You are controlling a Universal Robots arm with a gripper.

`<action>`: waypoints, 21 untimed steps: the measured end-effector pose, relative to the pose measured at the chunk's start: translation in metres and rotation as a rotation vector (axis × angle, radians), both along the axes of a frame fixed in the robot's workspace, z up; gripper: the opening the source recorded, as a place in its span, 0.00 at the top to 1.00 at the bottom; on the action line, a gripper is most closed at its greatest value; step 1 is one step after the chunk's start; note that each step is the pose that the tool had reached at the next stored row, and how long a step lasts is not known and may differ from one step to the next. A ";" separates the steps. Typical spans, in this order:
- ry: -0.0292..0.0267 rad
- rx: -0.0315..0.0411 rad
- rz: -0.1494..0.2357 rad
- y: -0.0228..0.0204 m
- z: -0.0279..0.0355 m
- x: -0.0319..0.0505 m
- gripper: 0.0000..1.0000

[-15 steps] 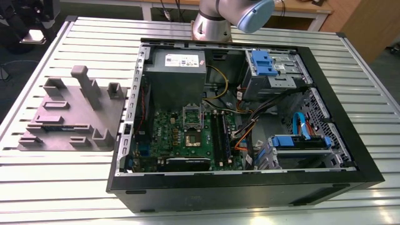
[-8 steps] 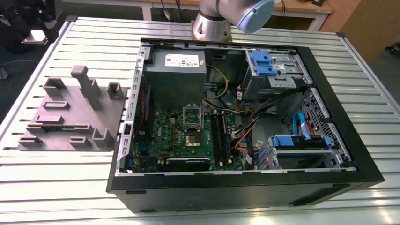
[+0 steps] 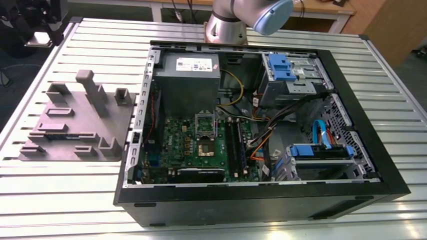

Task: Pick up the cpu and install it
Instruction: 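Pick up the cpu and move it towards the insertion slot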

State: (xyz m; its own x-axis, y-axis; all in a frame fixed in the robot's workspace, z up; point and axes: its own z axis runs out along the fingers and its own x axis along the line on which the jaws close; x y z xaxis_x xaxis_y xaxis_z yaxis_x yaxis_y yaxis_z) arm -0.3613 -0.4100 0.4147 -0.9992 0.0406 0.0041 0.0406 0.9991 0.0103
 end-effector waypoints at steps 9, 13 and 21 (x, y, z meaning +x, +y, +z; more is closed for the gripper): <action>0.0000 0.0000 0.000 0.0000 0.0000 0.0024 0.53; 0.0000 0.0000 0.000 0.0000 0.0000 0.0054 0.53; 0.0000 0.0000 0.000 -0.0010 -0.0001 0.0087 0.53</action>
